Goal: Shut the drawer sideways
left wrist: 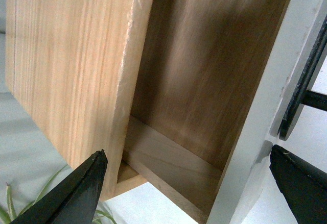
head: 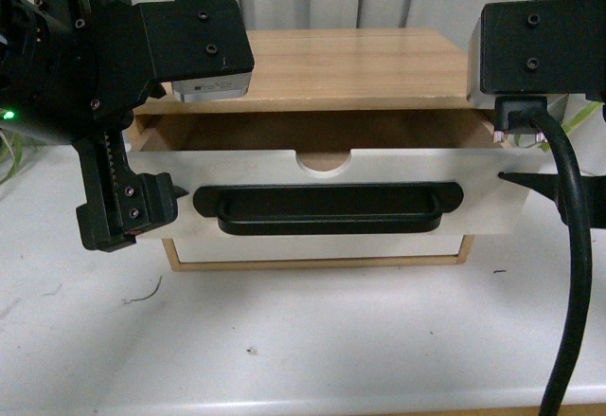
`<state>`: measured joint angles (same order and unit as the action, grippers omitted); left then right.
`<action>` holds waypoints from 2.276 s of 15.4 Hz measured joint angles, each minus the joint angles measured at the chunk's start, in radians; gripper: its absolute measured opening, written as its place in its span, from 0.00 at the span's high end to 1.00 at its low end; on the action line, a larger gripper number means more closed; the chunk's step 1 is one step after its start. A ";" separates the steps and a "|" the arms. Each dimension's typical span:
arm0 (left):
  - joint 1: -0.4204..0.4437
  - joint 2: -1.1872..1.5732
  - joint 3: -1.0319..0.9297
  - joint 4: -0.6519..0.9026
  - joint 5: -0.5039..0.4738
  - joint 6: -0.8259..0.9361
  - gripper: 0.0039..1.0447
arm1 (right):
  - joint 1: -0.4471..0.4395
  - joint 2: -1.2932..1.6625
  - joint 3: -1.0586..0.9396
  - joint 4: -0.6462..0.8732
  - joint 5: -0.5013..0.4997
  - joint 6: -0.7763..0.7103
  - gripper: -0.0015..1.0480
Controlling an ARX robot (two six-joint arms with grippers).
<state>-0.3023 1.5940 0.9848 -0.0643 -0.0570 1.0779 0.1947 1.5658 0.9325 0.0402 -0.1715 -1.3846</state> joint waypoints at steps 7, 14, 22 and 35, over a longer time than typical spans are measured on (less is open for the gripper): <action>-0.004 0.061 0.027 0.095 -0.049 -0.037 0.06 | -0.013 0.080 0.071 0.051 0.013 0.005 0.06; -0.027 0.164 0.081 0.264 -0.134 -0.092 0.06 | -0.039 0.180 0.141 0.184 0.075 0.040 0.06; -0.041 0.150 0.081 0.240 -0.127 -0.137 0.06 | -0.045 0.177 0.114 0.223 0.077 0.077 0.06; 0.086 -0.752 -0.566 0.203 -0.093 -1.026 0.06 | -0.224 -0.695 -0.586 0.345 -0.142 1.471 0.06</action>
<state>-0.2161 0.8425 0.4183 0.1387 -0.1497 0.0521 -0.0296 0.8711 0.3462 0.3855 -0.3134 0.0864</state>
